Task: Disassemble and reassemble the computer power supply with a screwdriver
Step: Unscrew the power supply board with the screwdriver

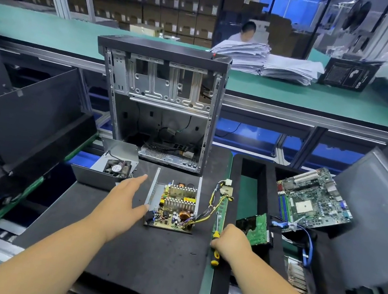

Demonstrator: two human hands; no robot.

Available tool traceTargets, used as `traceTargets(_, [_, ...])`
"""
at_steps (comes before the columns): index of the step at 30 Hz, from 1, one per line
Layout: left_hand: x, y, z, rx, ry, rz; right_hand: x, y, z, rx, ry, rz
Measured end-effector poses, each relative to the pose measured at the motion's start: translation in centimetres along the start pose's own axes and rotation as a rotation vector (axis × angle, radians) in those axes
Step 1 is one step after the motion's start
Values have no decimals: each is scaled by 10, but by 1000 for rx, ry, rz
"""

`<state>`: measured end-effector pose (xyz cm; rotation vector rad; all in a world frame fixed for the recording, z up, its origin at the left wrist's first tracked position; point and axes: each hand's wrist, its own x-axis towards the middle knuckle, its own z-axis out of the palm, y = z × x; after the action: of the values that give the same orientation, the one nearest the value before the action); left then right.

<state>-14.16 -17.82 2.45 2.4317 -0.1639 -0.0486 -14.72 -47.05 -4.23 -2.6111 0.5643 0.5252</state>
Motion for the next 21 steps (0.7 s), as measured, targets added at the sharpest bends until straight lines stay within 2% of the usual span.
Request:
traceTargets(7, [24,-7,-18,-50,56,45,-7,5,-44,323,86,142])
traceTargets(10, [39,-19,-27,-154,83,-18,-2,6,-68,459,270,180])
traceTargets(12, [50,-30,-34,-217,97,-65,-2,0,-81,512,376,128])
traceTargets(15, [68,-47,-46,-247,145,-103,-9,-28,-93,570,419,15])
traceTargets(18, [84,-62,-56,-234,180,-106,-9,-70,-97,610,431,-55])
traceTargets(21, [103,-78,-66,-195,136,-95,-7,-111,-89,632,375,-123])
